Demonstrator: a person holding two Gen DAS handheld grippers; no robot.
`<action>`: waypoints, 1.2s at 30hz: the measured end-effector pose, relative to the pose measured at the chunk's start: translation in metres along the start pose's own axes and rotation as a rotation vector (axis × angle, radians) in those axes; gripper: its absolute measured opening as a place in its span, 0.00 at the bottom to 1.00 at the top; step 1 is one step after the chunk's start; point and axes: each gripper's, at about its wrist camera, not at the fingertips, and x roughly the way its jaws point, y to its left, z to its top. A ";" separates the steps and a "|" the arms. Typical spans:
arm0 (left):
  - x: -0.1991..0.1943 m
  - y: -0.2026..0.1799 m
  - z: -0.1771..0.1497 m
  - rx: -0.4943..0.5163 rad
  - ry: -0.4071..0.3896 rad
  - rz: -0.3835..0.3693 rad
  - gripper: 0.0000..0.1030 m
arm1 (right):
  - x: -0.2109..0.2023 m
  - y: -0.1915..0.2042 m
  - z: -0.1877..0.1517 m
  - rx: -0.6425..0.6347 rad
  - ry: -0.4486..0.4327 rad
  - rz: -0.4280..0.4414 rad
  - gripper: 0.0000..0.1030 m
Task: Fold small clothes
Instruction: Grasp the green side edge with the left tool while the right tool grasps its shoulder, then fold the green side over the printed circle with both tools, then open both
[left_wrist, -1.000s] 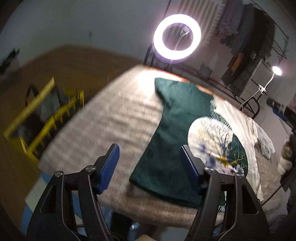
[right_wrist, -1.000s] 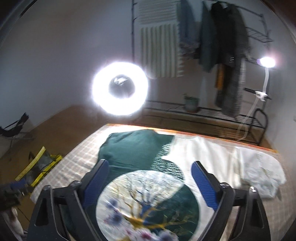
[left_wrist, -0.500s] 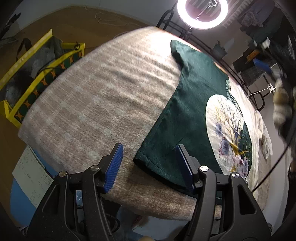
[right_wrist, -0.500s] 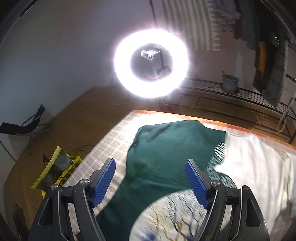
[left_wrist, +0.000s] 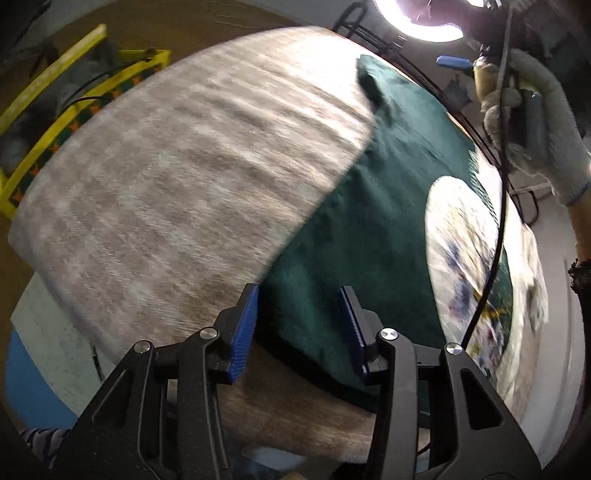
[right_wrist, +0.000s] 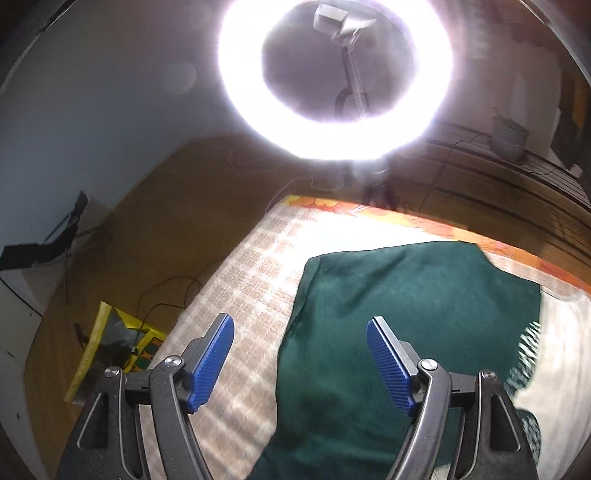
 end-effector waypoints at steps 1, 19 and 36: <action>-0.003 0.006 0.001 -0.020 -0.015 0.005 0.44 | 0.011 0.003 0.002 -0.005 0.018 0.002 0.73; 0.005 -0.011 0.003 0.084 -0.051 0.002 0.02 | 0.127 0.011 -0.004 -0.132 0.192 -0.183 0.43; -0.033 -0.052 -0.009 0.227 -0.174 -0.068 0.01 | 0.043 -0.035 0.004 -0.112 0.063 -0.112 0.01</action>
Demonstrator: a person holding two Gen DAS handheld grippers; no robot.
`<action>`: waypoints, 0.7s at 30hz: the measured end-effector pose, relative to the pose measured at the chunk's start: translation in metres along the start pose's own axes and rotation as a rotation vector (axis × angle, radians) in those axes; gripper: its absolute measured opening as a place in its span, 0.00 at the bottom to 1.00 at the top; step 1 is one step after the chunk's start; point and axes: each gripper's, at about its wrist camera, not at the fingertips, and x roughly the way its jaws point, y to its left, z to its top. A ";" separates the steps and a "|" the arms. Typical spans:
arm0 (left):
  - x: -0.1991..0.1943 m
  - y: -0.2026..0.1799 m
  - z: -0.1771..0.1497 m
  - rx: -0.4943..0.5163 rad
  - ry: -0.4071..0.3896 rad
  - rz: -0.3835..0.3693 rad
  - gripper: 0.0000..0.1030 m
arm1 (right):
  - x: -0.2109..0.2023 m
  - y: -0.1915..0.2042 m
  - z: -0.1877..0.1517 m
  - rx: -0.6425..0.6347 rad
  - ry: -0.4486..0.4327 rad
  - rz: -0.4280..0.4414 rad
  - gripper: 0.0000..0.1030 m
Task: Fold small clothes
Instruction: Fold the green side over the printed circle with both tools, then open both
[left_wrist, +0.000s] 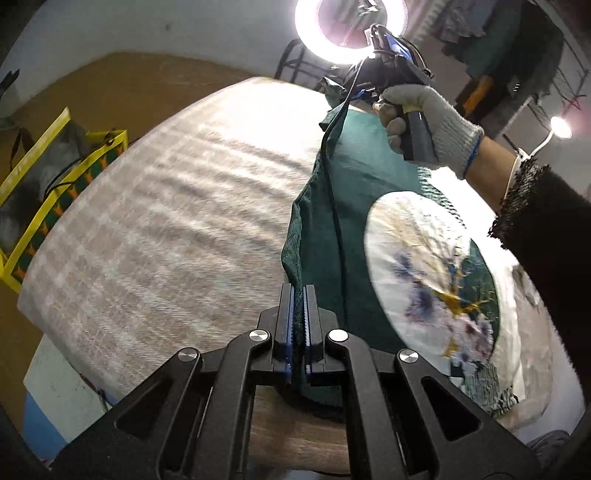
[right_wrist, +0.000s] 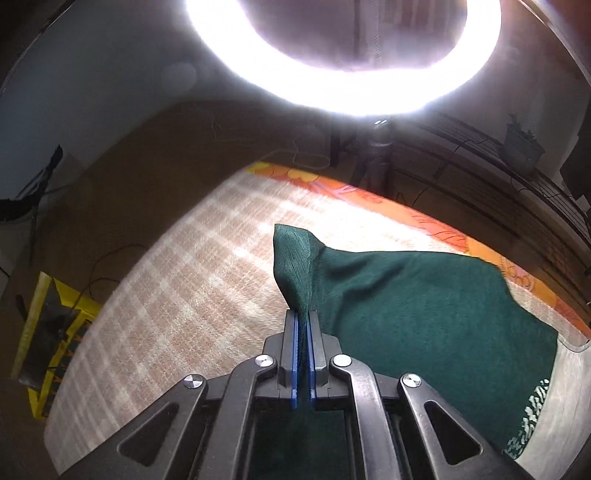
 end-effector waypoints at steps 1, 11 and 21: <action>-0.002 -0.005 0.000 0.008 -0.003 -0.013 0.01 | -0.008 -0.008 -0.001 0.013 -0.014 0.005 0.01; -0.007 -0.090 -0.020 0.179 0.023 -0.154 0.01 | -0.083 -0.114 -0.036 0.165 -0.120 0.014 0.01; 0.028 -0.150 -0.051 0.294 0.141 -0.185 0.02 | -0.067 -0.187 -0.073 0.251 -0.052 -0.041 0.03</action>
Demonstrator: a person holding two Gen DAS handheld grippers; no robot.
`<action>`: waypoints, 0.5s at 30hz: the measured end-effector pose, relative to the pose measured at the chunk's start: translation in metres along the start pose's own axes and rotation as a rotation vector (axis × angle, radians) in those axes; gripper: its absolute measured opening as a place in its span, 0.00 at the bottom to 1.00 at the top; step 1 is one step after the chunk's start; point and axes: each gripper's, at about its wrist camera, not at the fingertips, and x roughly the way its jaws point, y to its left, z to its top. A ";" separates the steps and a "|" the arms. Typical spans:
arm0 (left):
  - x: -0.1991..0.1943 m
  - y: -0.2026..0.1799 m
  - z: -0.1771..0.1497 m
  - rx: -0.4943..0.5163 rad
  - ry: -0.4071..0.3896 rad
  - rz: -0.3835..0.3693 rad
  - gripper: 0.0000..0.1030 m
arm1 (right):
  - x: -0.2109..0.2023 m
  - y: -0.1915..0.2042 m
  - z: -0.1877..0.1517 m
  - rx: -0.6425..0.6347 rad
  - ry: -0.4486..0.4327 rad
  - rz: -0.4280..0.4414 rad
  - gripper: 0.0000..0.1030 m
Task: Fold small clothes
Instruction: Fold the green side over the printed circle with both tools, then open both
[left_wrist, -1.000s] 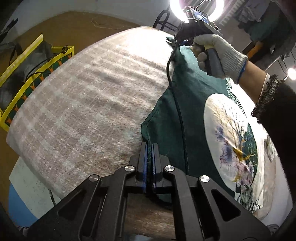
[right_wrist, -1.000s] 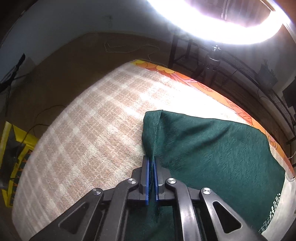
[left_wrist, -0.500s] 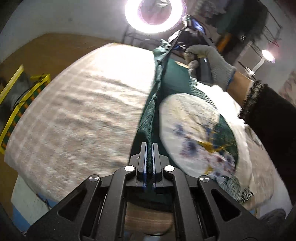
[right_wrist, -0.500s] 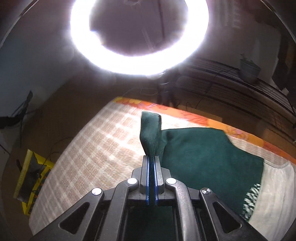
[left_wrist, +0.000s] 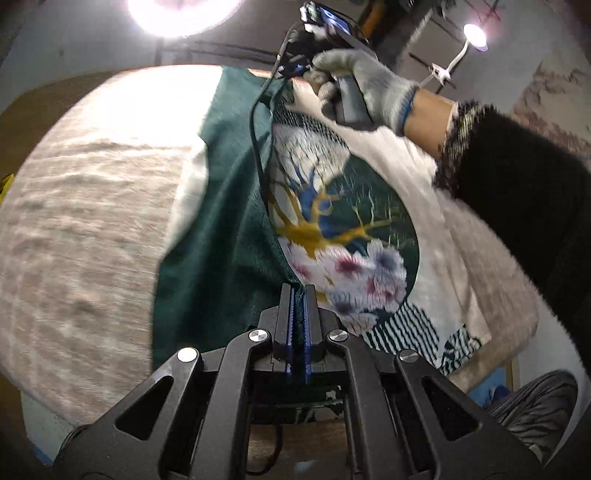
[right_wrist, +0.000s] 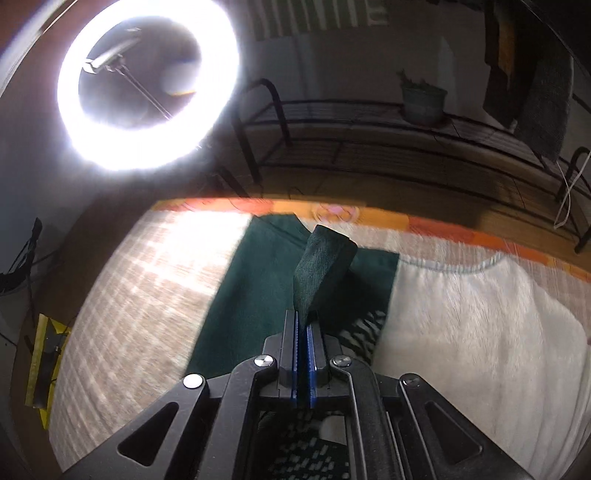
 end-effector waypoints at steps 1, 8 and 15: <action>0.003 -0.001 -0.001 0.003 0.007 0.004 0.02 | 0.005 -0.007 -0.003 0.006 0.019 -0.015 0.05; 0.009 -0.020 -0.009 0.046 0.051 -0.052 0.04 | -0.008 -0.035 -0.014 -0.013 0.016 -0.092 0.35; -0.015 -0.043 -0.033 0.161 0.057 -0.142 0.27 | -0.059 -0.071 -0.032 0.003 -0.043 -0.111 0.53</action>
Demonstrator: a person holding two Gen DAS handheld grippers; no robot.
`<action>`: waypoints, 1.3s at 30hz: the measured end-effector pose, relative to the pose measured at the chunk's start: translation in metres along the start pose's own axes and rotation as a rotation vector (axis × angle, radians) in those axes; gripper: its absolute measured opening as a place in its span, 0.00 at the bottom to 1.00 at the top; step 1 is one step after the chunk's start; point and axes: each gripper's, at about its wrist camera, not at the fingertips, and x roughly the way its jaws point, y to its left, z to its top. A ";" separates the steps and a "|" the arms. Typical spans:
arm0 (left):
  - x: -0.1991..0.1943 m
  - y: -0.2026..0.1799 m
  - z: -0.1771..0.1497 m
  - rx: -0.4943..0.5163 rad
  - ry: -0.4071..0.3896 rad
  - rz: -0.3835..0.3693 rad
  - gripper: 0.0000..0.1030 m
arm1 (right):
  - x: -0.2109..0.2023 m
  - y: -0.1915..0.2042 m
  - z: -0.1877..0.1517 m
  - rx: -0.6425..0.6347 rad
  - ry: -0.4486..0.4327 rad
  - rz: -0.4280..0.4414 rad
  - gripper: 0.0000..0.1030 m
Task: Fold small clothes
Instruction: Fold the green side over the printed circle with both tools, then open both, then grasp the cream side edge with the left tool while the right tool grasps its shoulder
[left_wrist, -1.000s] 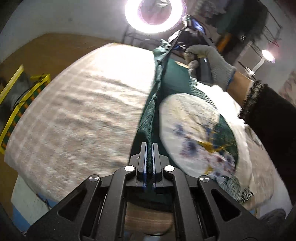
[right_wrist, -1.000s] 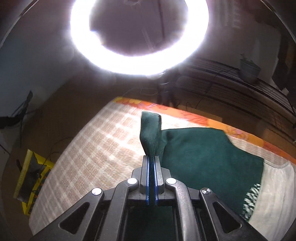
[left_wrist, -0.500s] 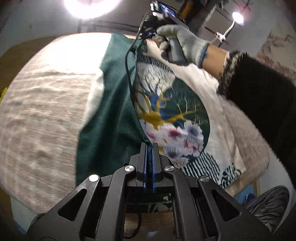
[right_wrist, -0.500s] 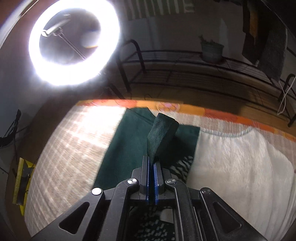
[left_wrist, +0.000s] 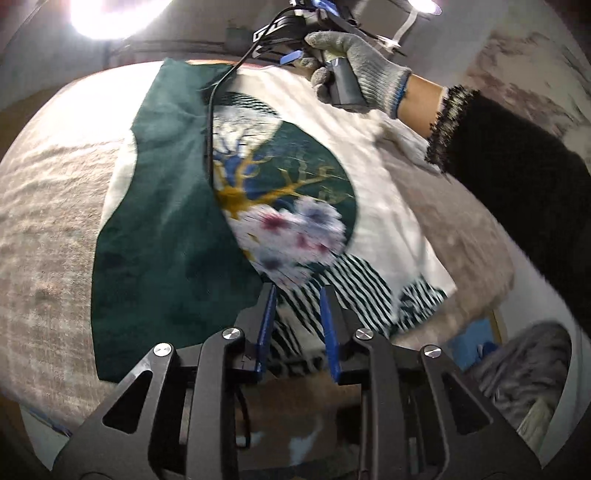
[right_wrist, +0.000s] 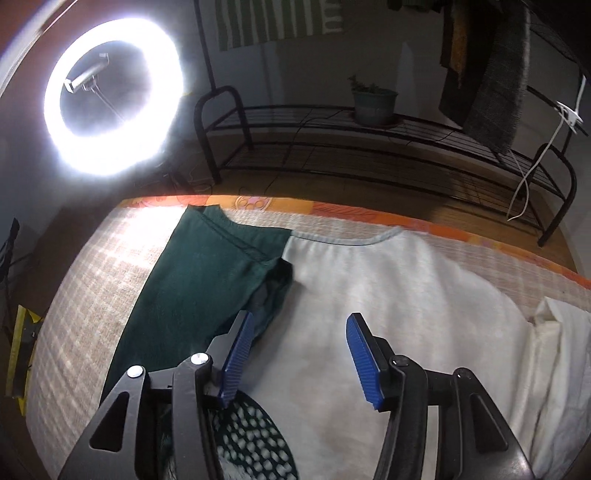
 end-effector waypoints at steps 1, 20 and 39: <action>-0.002 -0.003 -0.003 0.011 0.001 -0.007 0.28 | -0.008 -0.005 -0.003 0.003 -0.006 -0.007 0.54; -0.042 -0.027 -0.037 0.107 -0.116 0.000 0.28 | -0.195 -0.098 -0.099 0.142 -0.205 0.006 0.58; 0.056 -0.137 -0.020 0.308 -0.051 -0.031 0.28 | -0.258 -0.224 -0.222 0.350 -0.217 0.096 0.57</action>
